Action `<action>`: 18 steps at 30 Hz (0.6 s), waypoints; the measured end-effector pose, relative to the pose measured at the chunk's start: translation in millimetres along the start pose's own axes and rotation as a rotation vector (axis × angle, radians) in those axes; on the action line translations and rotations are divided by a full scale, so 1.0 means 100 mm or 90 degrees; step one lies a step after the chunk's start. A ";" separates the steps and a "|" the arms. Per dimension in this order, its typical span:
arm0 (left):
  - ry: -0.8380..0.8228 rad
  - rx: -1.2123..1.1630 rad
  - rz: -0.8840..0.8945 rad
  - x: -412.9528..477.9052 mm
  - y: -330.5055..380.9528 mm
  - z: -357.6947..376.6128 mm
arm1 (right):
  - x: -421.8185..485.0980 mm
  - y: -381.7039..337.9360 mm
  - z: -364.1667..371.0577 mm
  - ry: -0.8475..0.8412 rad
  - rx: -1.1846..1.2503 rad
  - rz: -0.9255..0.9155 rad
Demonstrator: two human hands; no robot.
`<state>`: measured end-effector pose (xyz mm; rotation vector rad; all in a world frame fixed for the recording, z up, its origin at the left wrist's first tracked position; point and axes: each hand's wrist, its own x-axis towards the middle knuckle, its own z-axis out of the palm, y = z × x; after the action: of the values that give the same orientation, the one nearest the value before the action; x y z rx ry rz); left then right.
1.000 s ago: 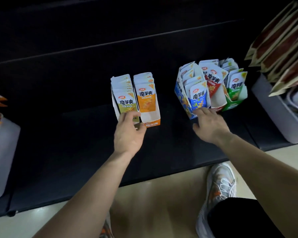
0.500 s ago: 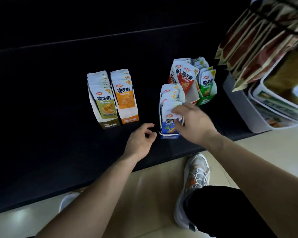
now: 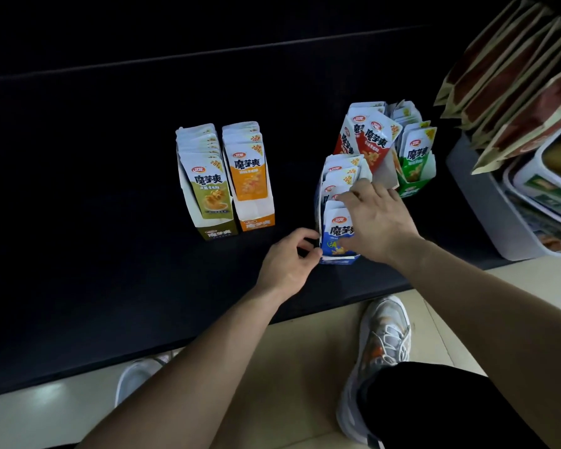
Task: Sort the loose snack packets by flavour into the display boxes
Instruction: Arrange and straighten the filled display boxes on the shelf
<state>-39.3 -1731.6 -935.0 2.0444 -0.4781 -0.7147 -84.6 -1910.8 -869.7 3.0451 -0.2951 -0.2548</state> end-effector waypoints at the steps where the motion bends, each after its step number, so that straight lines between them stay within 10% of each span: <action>1: -0.001 -0.004 0.001 0.01 -0.02 -0.01 | -0.02 0.01 0.00 0.007 0.000 -0.009; 18: -0.030 -0.032 -0.012 0.03 -0.04 -0.06 | 0.20 0.13 -0.01 -0.102 -0.001 -0.008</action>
<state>-33.1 -1727.3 -936.6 1.9919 -0.4630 -0.7801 -67.1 -1927.1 -870.6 3.0316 -0.2848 -0.5001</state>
